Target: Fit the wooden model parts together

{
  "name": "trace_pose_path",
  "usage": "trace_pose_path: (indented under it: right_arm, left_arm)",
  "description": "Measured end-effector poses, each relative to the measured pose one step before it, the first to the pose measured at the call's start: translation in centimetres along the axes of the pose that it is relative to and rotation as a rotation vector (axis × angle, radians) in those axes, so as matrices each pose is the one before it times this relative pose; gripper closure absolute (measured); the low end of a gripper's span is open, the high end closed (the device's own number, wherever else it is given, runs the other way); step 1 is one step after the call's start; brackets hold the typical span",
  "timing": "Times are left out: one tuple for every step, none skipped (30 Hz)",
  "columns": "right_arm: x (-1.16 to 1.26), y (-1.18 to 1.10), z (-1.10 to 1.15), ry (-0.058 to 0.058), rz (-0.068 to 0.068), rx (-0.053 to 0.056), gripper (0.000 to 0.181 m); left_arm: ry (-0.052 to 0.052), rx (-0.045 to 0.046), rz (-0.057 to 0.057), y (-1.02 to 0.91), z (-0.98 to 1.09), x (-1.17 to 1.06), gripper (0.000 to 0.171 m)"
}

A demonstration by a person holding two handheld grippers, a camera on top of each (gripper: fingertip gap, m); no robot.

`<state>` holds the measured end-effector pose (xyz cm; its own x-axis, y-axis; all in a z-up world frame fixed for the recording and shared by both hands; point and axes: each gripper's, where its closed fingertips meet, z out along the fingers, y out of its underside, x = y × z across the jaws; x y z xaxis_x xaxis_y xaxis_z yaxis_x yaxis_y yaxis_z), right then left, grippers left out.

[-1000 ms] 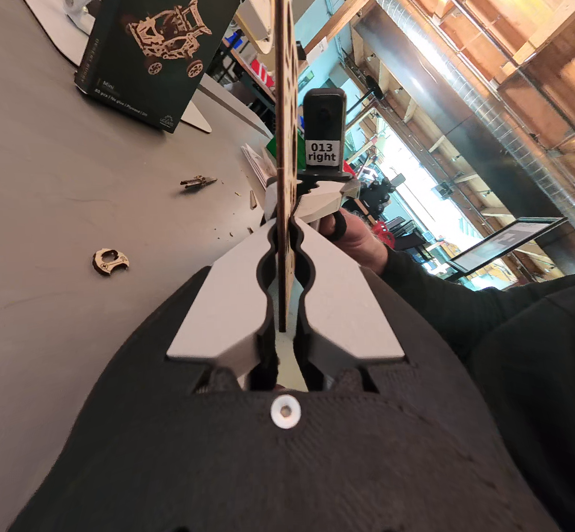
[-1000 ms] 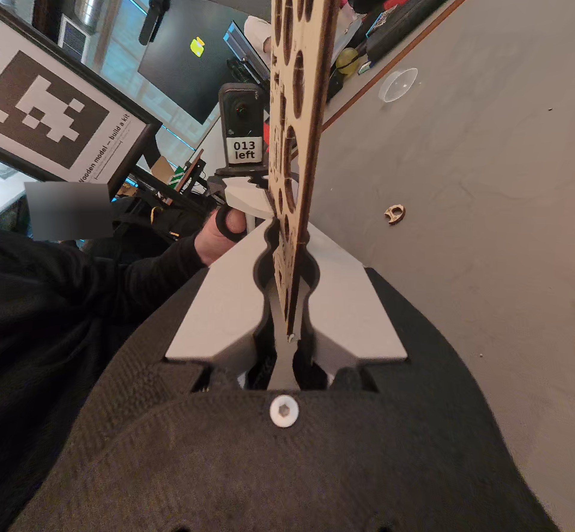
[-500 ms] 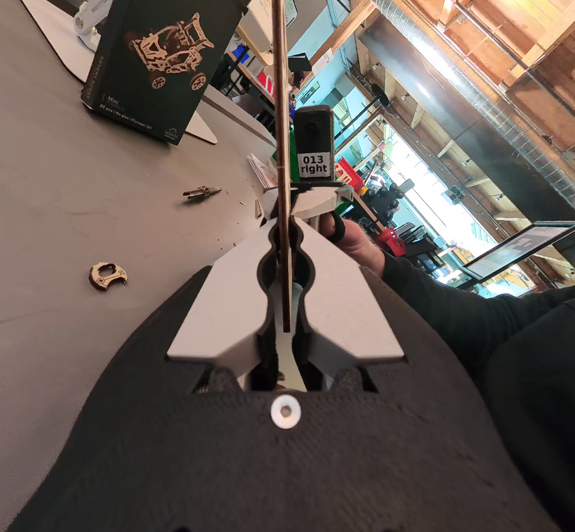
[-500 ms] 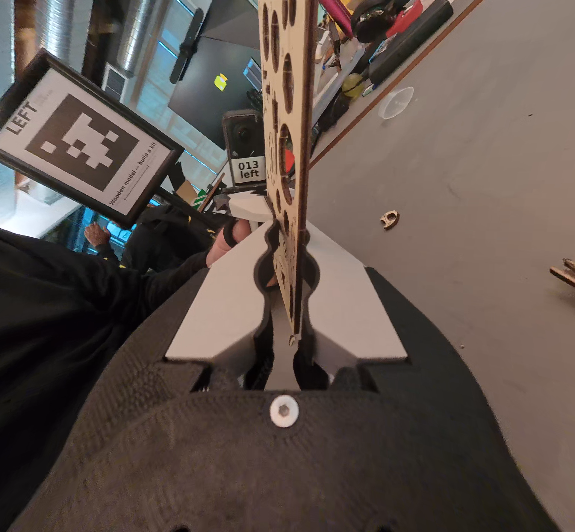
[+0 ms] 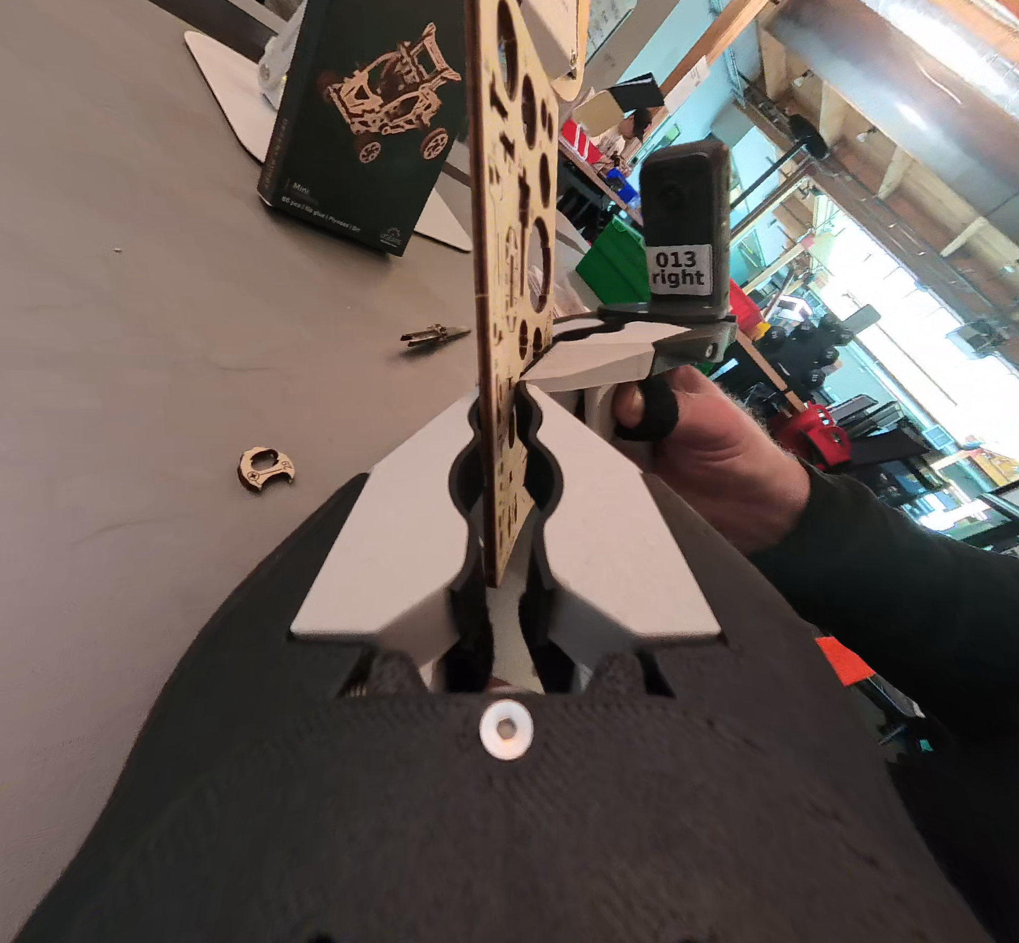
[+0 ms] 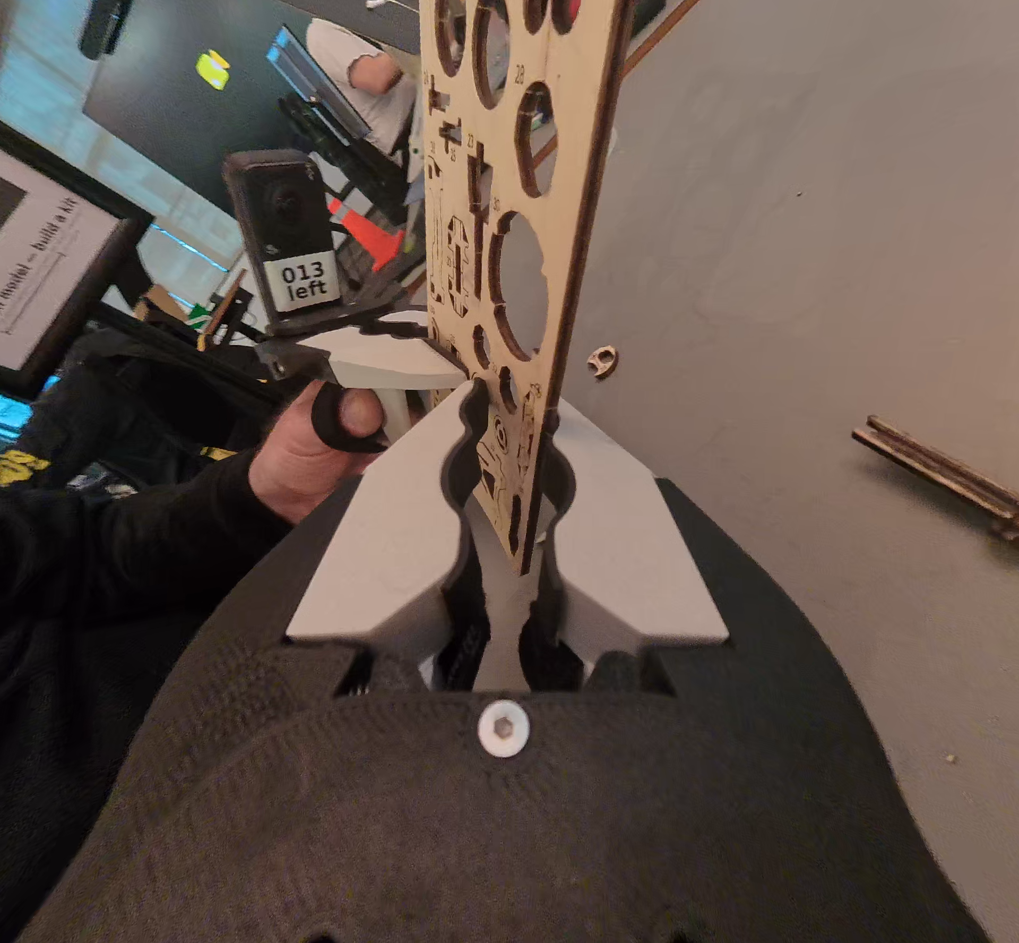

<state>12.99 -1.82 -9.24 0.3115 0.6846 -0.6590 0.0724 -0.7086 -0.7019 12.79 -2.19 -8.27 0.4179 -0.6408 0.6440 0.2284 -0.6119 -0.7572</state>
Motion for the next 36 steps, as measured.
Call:
trace_pose_path:
  right_arm:
    - [0.128,0.009,0.058,0.0209,-0.0098,-0.0051,0.166]
    - [0.261,0.075,0.057,0.0309,-0.0109,-0.0030,0.164]
    - [0.224,-0.036,0.016,0.0367,-0.0204,0.0043,0.163]
    - [0.263,-0.063,-0.017,0.0397,-0.0188,-0.0016,0.161]
    - [0.282,-0.112,-0.013,0.0407,-0.0194,-0.0050,0.159]
    - [0.198,-0.130,-0.009,0.0208,-0.0055,-0.0026,0.156]
    - [0.061,-0.074,-0.019,-0.0055,0.0066,-0.0008,0.153]
    - [-0.104,-0.104,-0.100,-0.0231,0.0033,0.0043,0.153]
    - [-0.085,-0.122,-0.138,-0.0218,0.0036,0.0121,0.153]
    - [-0.114,-0.024,-0.064,-0.0339,0.0342,0.0112,0.154]
    - [-0.038,0.158,0.011,-0.0279,0.0279,0.0017,0.154]
    - [0.013,0.193,0.060,-0.0139,0.0110,-0.0060,0.153]
    - [-0.223,-0.040,-0.018,-0.0244,0.0099,0.0000,0.154]
    - [-0.303,-0.139,-0.129,-0.0295,0.0057,0.0029,0.149]
    - [0.120,-0.051,-0.070,0.0088,-0.0017,0.0030,0.157]
    - [0.197,0.143,0.141,0.0228,-0.0072,-0.0045,0.155]
    - [0.135,0.091,0.096,0.0159,-0.0060,-0.0011,0.154]
    - [0.083,0.043,0.004,0.0107,-0.0026,-0.0023,0.154]
    - [0.087,-0.033,0.009,0.0183,-0.0107,-0.0008,0.154]
    - [0.032,0.010,0.045,0.0118,-0.0010,-0.0019,0.154]
    - [0.081,0.097,0.073,0.0086,0.0038,-0.0033,0.153]
    - [0.142,0.111,0.077,0.0135,0.0014,-0.0003,0.153]
    - [0.213,0.132,0.086,0.0197,0.0059,-0.0029,0.153]
    - [0.171,0.043,0.060,0.0275,-0.0018,0.0007,0.153]
    - [0.142,-0.027,0.048,0.0336,-0.0122,0.0020,0.152]
    - [0.050,-0.086,0.041,0.0257,-0.0154,0.0018,0.152]
    - [0.050,-0.055,0.011,0.0221,-0.0149,-0.0022,0.152]
    - [0.131,-0.008,0.005,0.0289,-0.0190,-0.0033,0.152]
    - [0.152,0.009,0.013,0.0286,-0.0177,-0.0039,0.151]
    - [0.080,-0.040,-0.016,0.0233,-0.0218,-0.0020,0.151]
    - [0.042,-0.082,-0.054,0.0128,-0.0179,-0.0020,0.150]
    - [0.005,-0.114,-0.103,0.0020,-0.0147,0.0014,0.150]
    - [-0.046,-0.196,-0.149,-0.0067,-0.0150,0.0074,0.150]
    - [-0.126,-0.308,-0.160,-0.0190,-0.0125,0.0145,0.151]
    - [-0.163,-0.195,-0.110,-0.0379,0.0069,0.0053,0.151]
    - [-0.091,0.035,-0.046,-0.0489,0.0256,-0.0059,0.152]
  left_arm:
    - [-0.0036,0.00041,-0.0041,-0.014,-0.027,-0.098,0.166]
    - [-0.0215,-0.00457,0.0182,0.054,0.047,-0.173,0.166]
    - [-0.0171,-0.00218,0.0173,0.022,0.050,-0.132,0.166]
    - [-0.0083,-0.00264,0.0008,0.042,0.088,-0.107,0.166]
    - [-0.0037,0.00194,0.0025,-0.043,0.041,-0.049,0.166]
    - [0.0059,0.00278,0.0017,-0.058,-0.001,0.073,0.167]
    - [0.0168,0.00331,-0.0083,-0.075,-0.045,0.127,0.168]
    - [0.0164,0.00034,0.0039,-0.003,0.037,0.244,0.168]
    - [0.0075,-0.00281,0.0089,0.048,0.057,0.181,0.169]
    - [0.0143,0.00759,-0.0043,-0.086,-0.016,0.195,0.170]
    - [0.0081,-0.00939,-0.0150,0.129,0.009,-0.013,0.170]
    - [0.0085,-0.00338,-0.0120,0.003,-0.040,-0.010,0.170]
    - [0.0166,0.00511,-0.0127,-0.108,-0.059,0.094,0.170]
    - [0.0187,-0.00098,-0.0127,-0.035,-0.025,0.125,0.170]
    - [-0.0038,-0.00049,0.0086,0.025,0.011,0.030,0.170]
    - [-0.0157,-0.00505,0.0106,0.123,0.036,-0.101,0.170]
    - [-0.0049,0.00088,-0.0003,-0.005,0.005,-0.043,0.170]
    - [-0.0072,-0.00384,0.0011,0.049,0.043,-0.088,0.170]
    - [-0.0073,0.00372,0.0058,-0.038,0.029,-0.031,0.170]
    - [-0.0046,0.00107,-0.0006,-0.002,-0.027,-0.065,0.170]
    - [-0.0105,-0.00178,0.0021,0.049,-0.002,-0.101,0.170]
    - [-0.0227,-0.00462,0.0121,0.102,0.046,-0.166,0.170]
    - [-0.0216,-0.00242,0.0097,0.074,0.075,-0.170,0.169]
    - [-0.0204,-0.00104,0.0060,0.036,0.066,-0.198,0.169]
    - [-0.0221,0.00258,0.0103,-0.011,0.023,-0.179,0.168]
    - [-0.0123,0.00570,0.0073,-0.034,-0.022,-0.078,0.167]
    - [-0.0153,-0.00044,0.0092,0.042,0.021,-0.101,0.167]
    - [-0.0186,-0.00446,0.0103,0.090,0.085,-0.132,0.166]
    - [-0.0103,-0.00437,0.0014,0.055,0.073,-0.108,0.166]
    - [0.0024,0.00173,-0.0047,-0.033,0.019,-0.033,0.165]
    - [0.0061,0.00160,-0.0049,-0.043,0.029,0.009,0.165]
    - [0.0156,0.00308,-0.0092,-0.085,0.034,0.090,0.164]
    - [0.0236,0.00507,-0.0097,-0.132,0.027,0.160,0.165]
    - [0.0329,0.01347,-0.0125,-0.262,-0.021,0.256,0.165]
    - [0.0308,0.00299,-0.0146,-0.108,-0.025,0.230,0.167]
    - [0.0162,-0.00611,-0.0009,0.065,0.040,0.191,0.168]
